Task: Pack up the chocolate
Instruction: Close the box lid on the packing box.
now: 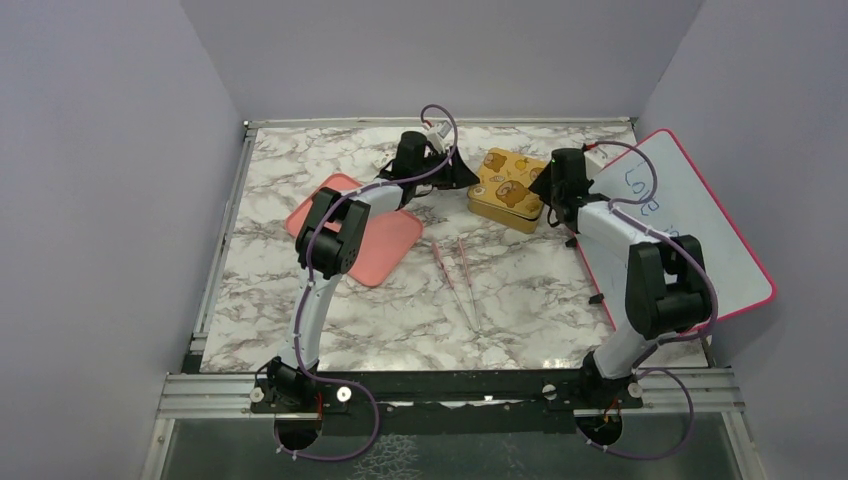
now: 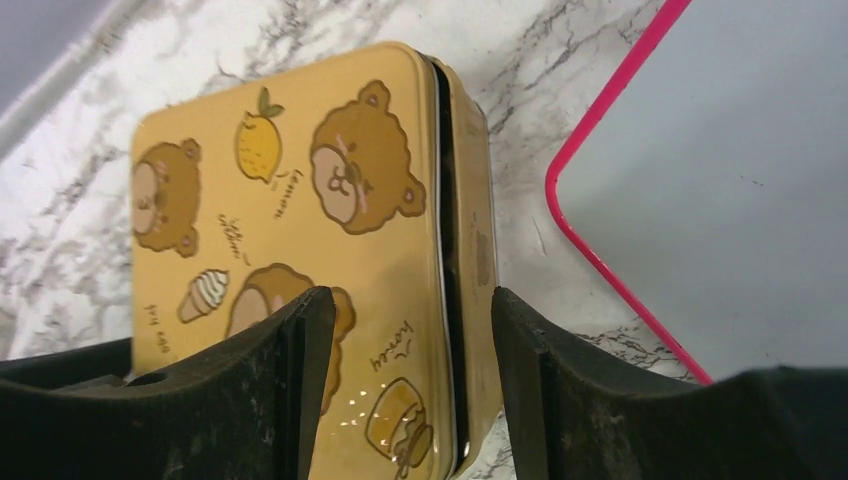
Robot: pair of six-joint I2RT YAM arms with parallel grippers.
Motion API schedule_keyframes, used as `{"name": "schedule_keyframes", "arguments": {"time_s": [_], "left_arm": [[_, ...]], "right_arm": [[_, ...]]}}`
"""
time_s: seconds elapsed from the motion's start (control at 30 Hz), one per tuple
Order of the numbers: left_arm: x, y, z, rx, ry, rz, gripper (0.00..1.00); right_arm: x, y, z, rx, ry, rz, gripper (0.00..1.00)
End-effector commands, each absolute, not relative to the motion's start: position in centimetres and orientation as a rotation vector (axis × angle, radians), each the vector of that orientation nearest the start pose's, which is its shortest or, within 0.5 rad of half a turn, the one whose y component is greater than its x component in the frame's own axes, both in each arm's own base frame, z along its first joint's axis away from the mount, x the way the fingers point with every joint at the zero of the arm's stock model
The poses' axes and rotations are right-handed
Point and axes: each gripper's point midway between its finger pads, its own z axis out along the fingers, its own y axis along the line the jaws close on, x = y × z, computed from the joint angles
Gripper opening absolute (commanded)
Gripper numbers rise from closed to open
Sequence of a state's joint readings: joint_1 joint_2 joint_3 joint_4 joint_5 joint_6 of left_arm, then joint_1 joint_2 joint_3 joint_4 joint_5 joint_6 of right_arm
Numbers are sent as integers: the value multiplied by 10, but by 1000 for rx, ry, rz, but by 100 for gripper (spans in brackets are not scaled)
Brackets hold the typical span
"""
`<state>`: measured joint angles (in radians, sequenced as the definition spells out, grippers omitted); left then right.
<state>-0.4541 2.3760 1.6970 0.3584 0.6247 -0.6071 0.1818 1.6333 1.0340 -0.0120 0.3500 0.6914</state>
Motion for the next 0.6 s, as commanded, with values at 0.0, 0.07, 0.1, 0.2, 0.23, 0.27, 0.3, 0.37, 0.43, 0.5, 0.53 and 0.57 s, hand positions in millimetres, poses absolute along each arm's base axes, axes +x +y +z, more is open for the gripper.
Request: {"name": "schedule_keyframes", "arguments": {"time_s": [0.0,0.07,0.1,0.2,0.23,0.27,0.3,0.37,0.43,0.5,0.53,0.57], "left_arm": [[508,-388,97,343,1991,-1287,51],[511,-385,94,338,1990,-1254,52],[512,-384,94,337,1987,-1239,53],[515,-385,95,341,1981,-1236,52],[515,-387,96,346,1977,-1251,49],[514,-389,95,347,1981,-1265,47],[513,-391,94,349,1982,-1279,44],[512,-395,94,356,1982,-1294,39],[510,-397,92,362,1984,-1294,31],[508,-400,90,368,1988,-1294,27],[507,-400,89,365,1993,-1295,27],[505,-400,88,363,1998,-1295,27]], "right_arm": [[458,43,104,686,2076,54,63],[459,43,100,679,2082,46,62],[461,43,98,675,2085,45,62],[463,44,91,666,2105,36,59],[464,44,90,663,2108,34,58],[464,43,88,663,2110,30,57],[464,43,89,662,2106,30,56],[464,44,86,655,2111,34,52],[463,46,83,649,2121,41,51],[461,48,78,642,2134,55,50],[460,50,76,639,2142,62,50],[459,50,73,637,2151,65,50]]}}
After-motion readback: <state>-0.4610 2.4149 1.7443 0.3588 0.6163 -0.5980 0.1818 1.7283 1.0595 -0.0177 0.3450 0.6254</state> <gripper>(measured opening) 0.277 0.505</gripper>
